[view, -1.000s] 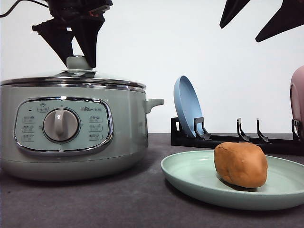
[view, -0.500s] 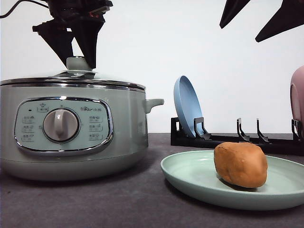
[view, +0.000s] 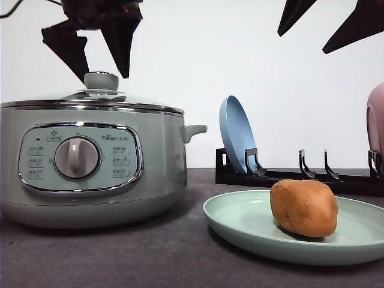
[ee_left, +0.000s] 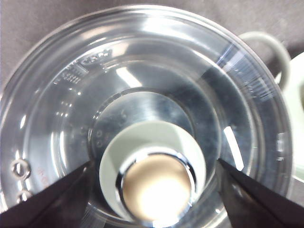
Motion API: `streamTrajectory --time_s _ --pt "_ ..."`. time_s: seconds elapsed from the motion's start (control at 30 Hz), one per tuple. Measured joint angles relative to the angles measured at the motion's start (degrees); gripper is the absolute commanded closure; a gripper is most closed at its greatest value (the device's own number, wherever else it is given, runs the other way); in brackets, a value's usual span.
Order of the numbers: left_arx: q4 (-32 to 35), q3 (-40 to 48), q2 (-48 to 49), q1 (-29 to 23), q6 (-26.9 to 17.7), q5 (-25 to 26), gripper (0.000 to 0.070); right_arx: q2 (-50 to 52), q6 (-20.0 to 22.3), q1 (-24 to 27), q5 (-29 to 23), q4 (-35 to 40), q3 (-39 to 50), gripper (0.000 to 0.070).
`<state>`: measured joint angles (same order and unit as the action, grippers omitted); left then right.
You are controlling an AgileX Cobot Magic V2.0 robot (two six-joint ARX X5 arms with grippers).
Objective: Transfer potato from steamer to green plate
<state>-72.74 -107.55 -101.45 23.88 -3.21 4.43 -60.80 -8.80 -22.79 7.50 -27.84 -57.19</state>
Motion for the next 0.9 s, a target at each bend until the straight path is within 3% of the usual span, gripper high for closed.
streamTrajectory --time_s 0.27,0.53,0.73,0.8,0.9 --pt "-0.6 -0.1 8.6 0.0 0.9 0.0 0.0188 0.0 0.0 0.0 4.2 -2.4 0.0 0.0139" --pt "-2.9 -0.2 15.7 0.2 1.1 0.3 0.0191 0.0 0.0 0.0 14.4 -9.4 0.0 0.0139" --pt "-4.2 -0.2 19.1 0.3 1.2 8.6 0.0200 0.0 0.1 0.0 21.6 -13.1 0.0 0.0140" --pt "-4.2 -0.2 19.5 0.3 1.2 11.2 0.0229 0.0 0.4 0.0 22.7 -13.7 0.0 0.0141" --pt "-4.4 -0.2 19.7 0.4 1.2 12.1 0.0347 0.0 0.8 0.0 22.8 -14.0 0.0 0.0181"
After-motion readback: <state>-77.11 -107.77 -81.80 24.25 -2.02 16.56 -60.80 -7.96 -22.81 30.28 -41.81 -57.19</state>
